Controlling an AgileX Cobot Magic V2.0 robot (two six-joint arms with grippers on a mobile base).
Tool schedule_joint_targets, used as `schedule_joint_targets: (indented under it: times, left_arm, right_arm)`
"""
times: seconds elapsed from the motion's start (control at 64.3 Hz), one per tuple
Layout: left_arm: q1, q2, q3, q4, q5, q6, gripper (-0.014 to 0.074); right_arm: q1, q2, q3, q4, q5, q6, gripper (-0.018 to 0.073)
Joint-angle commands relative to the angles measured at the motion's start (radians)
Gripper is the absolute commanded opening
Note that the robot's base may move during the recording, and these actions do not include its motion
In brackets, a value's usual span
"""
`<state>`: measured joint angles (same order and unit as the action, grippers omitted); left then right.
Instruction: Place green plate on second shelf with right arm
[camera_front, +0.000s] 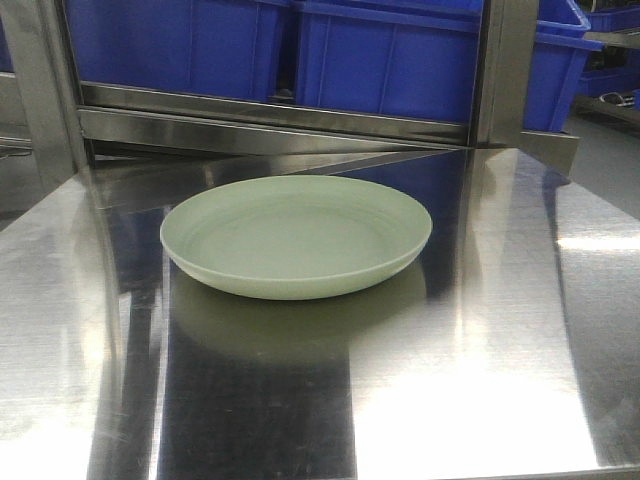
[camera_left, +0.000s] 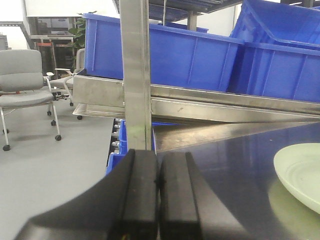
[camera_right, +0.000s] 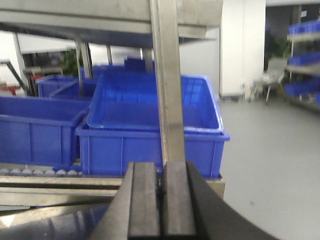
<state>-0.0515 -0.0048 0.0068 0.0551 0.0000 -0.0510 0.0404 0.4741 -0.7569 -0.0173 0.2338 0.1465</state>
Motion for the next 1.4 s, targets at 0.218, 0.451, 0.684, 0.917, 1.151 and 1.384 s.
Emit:
schedule_joint_targets:
  times: [0.218,0.451,0.684,0.917,1.151,1.384]
  left_arm:
    - [-0.006,-0.02,0.042,-0.004,-0.082,-0.006,0.013]
    - [-0.006,-0.02,0.042,-0.004,-0.082,-0.006,0.013]
    - [-0.006,-0.02,0.042,-0.004,-0.082,-0.006,0.013]
    - [-0.006,-0.02,0.042,-0.004,-0.082,-0.006,0.013]
    - [-0.006,-0.02,0.042,-0.004,-0.082,-0.006,0.013]
    - [-0.006,-0.02,0.042,-0.004,-0.082,-0.006,0.013]
  right_arm:
    - [0.112,0.534,-0.428,0.198,0.274,-0.036,0.0056]
    - [0.284,0.803,-0.483,0.214,0.318,-0.05,0.0061]
    - [0.293,0.971,-0.483,0.352,0.366,-0.044,0.0204]
    - [0.293,1.06,-0.483,0.456,0.389,-0.044,0.0489]
    - [0.293,1.128,-0.483,0.471,0.398,-0.044,0.049]
    - [0.294,1.206,-0.483,0.506,0.387,-0.044,0.0492]
